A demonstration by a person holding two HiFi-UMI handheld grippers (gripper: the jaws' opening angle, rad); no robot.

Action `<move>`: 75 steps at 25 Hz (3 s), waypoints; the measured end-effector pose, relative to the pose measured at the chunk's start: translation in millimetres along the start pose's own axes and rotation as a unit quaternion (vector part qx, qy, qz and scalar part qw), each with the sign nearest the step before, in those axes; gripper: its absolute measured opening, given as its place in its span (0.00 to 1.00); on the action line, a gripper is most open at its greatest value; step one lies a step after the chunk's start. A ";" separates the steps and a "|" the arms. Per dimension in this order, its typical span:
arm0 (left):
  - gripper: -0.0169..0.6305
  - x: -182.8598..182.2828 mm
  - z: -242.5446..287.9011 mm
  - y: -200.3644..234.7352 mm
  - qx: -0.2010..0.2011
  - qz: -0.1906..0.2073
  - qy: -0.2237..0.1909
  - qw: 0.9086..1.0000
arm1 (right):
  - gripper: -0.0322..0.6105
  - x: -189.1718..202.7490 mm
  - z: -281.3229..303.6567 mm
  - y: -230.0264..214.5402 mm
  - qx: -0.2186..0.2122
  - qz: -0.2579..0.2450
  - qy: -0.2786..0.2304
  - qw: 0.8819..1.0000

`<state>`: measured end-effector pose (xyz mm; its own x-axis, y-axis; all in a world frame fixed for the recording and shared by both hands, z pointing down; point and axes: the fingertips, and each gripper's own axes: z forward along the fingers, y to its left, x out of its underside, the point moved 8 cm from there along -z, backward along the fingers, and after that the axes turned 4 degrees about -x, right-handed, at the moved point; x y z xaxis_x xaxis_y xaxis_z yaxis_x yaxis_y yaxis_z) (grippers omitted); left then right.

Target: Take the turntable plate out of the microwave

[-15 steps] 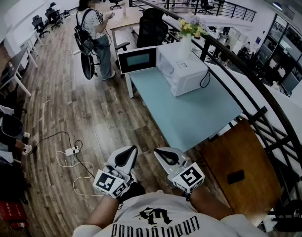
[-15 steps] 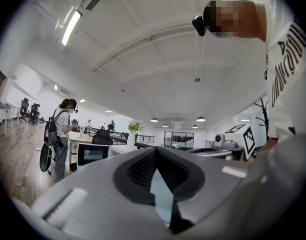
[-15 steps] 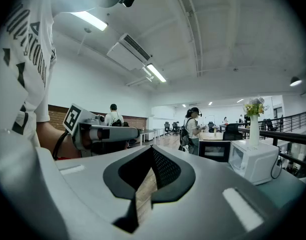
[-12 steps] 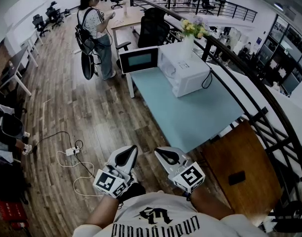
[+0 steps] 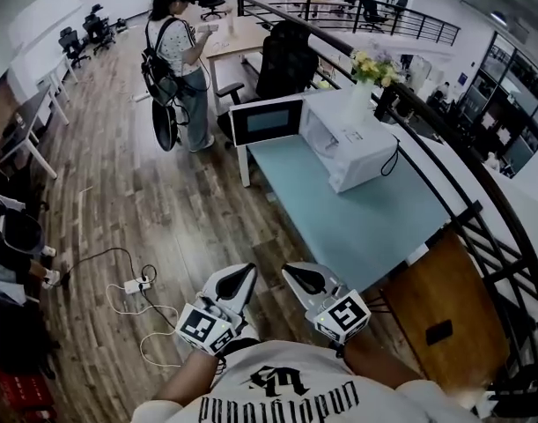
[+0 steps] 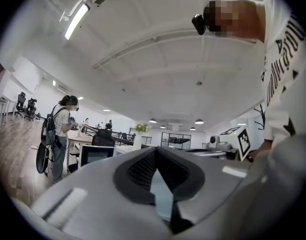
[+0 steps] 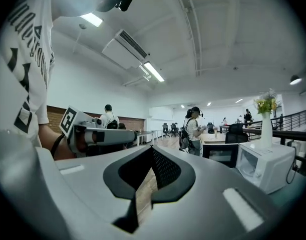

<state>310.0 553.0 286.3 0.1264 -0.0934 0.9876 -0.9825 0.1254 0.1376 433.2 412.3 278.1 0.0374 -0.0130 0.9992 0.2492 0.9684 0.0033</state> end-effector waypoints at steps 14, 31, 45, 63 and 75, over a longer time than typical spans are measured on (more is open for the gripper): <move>0.10 -27.9 -2.8 126.8 0.006 0.006 0.002 1.000 | 0.05 -9.1 129.4 -15.2 0.005 0.006 0.002 1.000; 0.10 -20.3 101.2 231.2 -0.024 0.012 0.015 1.000 | 0.05 11.2 208.6 -152.0 0.009 0.032 -0.006 0.999; 0.10 -19.3 277.6 272.1 0.036 0.005 0.013 0.999 | 0.05 16.6 216.0 -301.1 0.055 0.050 0.011 0.997; 0.10 -8.2 422.8 347.8 0.178 -0.015 0.034 0.983 | 0.05 24.0 256.9 -385.9 0.174 0.063 0.020 0.983; 0.10 -25.9 488.7 423.8 0.281 -0.002 0.046 0.959 | 0.05 14.2 326.9 -434.4 0.272 0.069 0.009 0.960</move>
<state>-176.4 125.9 281.9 0.1162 -0.0018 0.9932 -0.8972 -0.4291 0.1042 9.2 72.8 303.8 0.0516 0.1249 0.9908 -0.3014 0.9478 -0.1037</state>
